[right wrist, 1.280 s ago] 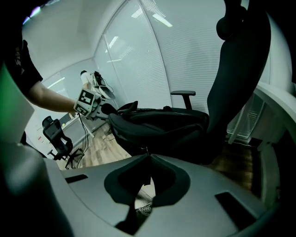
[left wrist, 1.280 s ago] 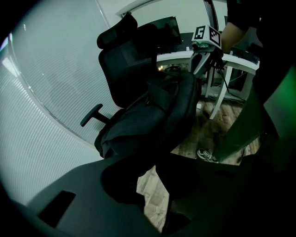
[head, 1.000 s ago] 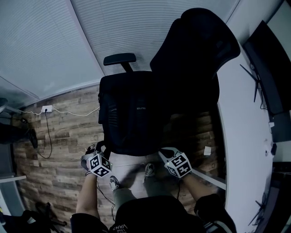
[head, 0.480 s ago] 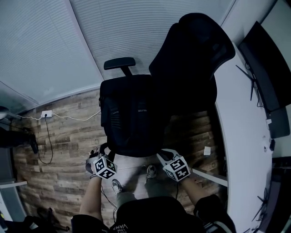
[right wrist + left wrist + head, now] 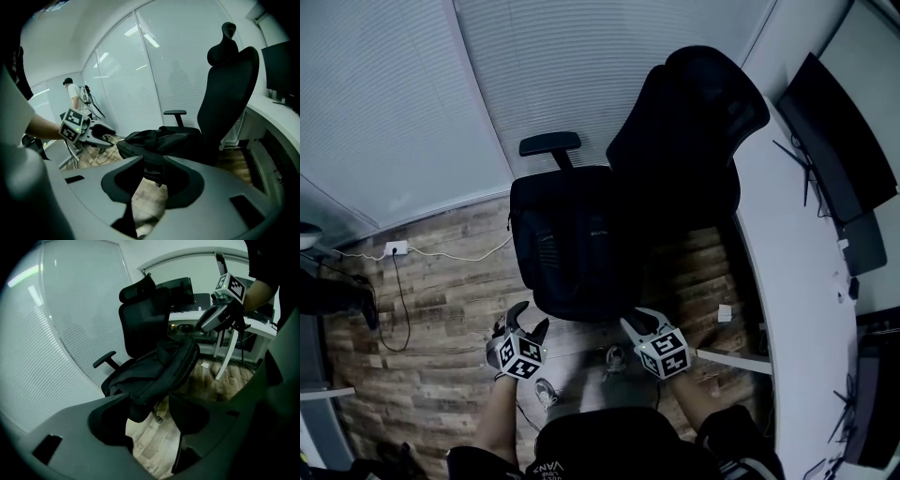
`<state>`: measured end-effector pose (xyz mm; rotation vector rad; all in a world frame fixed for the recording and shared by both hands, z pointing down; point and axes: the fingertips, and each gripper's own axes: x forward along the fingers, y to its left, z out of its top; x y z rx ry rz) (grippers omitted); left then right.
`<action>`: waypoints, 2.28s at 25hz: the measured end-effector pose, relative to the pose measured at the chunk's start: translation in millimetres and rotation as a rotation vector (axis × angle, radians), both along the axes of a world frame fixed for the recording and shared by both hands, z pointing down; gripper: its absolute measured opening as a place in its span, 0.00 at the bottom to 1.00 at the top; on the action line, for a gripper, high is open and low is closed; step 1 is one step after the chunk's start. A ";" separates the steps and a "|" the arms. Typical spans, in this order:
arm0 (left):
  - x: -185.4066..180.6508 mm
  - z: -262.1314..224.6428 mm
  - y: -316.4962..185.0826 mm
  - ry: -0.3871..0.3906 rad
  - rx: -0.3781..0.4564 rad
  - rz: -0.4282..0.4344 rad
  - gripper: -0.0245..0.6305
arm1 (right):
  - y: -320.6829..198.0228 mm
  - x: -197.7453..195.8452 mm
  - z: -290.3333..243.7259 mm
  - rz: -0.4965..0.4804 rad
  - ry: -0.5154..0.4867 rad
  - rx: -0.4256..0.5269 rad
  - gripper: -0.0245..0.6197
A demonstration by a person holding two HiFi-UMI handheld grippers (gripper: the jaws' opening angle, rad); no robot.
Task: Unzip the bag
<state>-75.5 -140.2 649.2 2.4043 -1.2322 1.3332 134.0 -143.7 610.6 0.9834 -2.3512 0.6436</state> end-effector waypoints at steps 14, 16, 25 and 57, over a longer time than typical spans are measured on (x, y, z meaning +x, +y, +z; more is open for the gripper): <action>-10.6 -121.7 37.7 0.272 0.220 -0.057 0.42 | 24.5 -60.1 -91.9 0.150 -0.132 0.139 0.20; -13.5 -135.8 44.6 0.292 0.244 -0.052 0.40 | 29.9 -68.8 -105.7 0.156 -0.148 0.165 0.20; -31.2 -191.8 79.6 0.328 0.343 -0.013 0.29 | 59.5 -98.7 -163.2 0.201 -0.208 0.284 0.19; -115.3 -281.9 172.7 0.383 0.487 -0.002 0.07 | 158.3 -143.8 -238.2 0.237 -0.177 0.406 0.12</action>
